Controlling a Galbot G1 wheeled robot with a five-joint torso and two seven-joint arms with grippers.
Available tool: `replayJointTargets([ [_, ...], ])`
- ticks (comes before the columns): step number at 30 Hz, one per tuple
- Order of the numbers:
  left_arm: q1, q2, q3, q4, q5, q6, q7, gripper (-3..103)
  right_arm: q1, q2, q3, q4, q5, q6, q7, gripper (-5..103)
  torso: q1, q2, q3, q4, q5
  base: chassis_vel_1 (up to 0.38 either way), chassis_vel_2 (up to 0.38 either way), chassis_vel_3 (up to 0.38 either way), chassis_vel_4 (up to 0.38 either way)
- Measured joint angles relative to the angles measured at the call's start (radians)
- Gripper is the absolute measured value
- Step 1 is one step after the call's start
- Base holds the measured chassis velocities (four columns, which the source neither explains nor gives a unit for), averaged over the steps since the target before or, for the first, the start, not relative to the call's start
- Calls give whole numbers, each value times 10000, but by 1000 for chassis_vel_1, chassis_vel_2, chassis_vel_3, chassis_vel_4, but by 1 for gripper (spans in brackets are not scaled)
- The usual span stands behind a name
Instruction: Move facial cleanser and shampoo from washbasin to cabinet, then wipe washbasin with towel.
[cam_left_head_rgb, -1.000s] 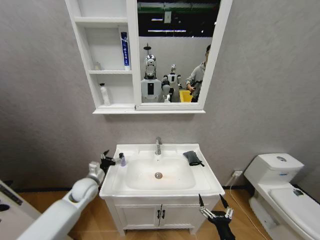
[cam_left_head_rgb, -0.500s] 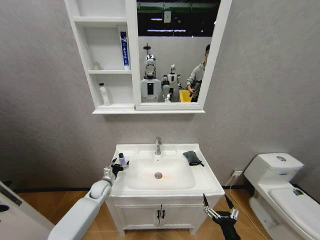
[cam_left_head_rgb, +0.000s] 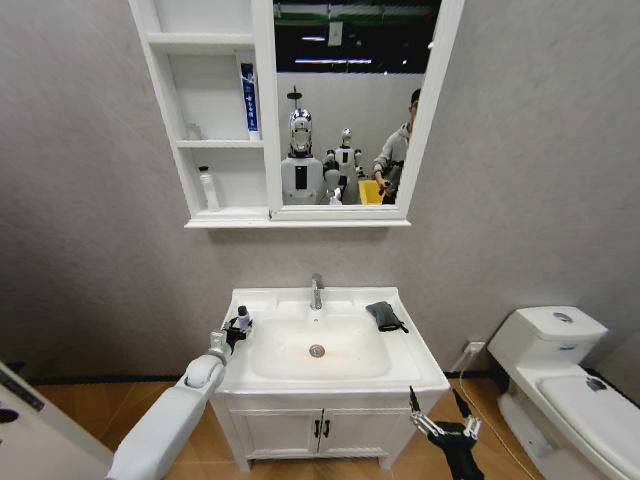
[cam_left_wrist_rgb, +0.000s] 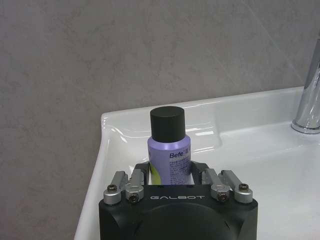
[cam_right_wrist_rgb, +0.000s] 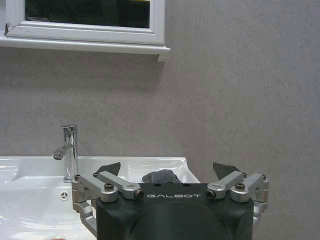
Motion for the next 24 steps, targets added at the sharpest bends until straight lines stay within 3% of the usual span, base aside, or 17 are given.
replayJointTargets([
  [3, 201, 30, -56, -355, -32, 37, -16, 43, 35, 22, -24, -6, -6, -1, 2, 100, 0, 0, 1, 0, -3, 0, 0, 0, 0],
  [8, 765, 339, -284, -1379, 133, 110, -91, 42, 91, 42, -84, -10, -7, -7, 4, 100, 0, 0, 0, -2, 0, 0, 0, 0, 0],
  [10, 1475, 838, -633, -2786, 334, 399, -265, 42, 127, 65, -128, -5, -8, -15, 4, 100, 0, 0, 0, 2, -7, 0, 0, 0, 0],
  [13, 1710, 1182, -826, -3614, 352, 658, -434, 42, 137, 65, -144, 5, -13, -19, 5, 100, -1, 0, 0, 3, -4, 0, 0, 0, 0],
  [14, 1859, 1826, -1044, -4820, 105, 1090, -670, 42, 158, 60, -163, 6, -45, -21, 0, 100, -2, 0, -1, 3, -4, 0, 0, 0, 0],
  [16, 1668, 2919, -1371, -6494, -899, 2139, -1292, 42, 192, 64, -212, 7, -102, -23, -4, 100, -2, 0, -1, 3, 1, 0, 0, 0, 0],
  [17, 1668, 2919, -1371, -6494, -899, 2139, -1292, 42, 192, 64, -212, 7, -102, -23, -4, 100, -2, 0, -1, 3, 1, 0, 0, 0, 0],
  [19, 825, 3974, -1684, -7862, -3160, 4065, -2388, 42, 219, 108, -282, 43, -146, -31, -10, 100, -2, 0, -1, -1, 0, 0, 0, 0, 0],
  [20, 825, 3974, -1684, -7862, -3160, 4065, -2388, 42, 219, 108, -282, 43, -146, -31, -10, 100, -2, 0, -1, -1, 0, 0, 0, 0, 0],
  [22, -439, 4725, -1636, -8586, -5162, 5234, -3221, 42, 235, 124, -319, 66, -169, -32, -26, 100, -1, 1, -1, -1, 0, 0, 0, 0, 0],
  [24, -1882, 5182, -1284, -8820, -7191, 5893, -3895, 42, 278, 124, -325, 64, -171, -26, -36, 100, -2, 1, -1, -3, 2, 0, 0, 0, 0],
])
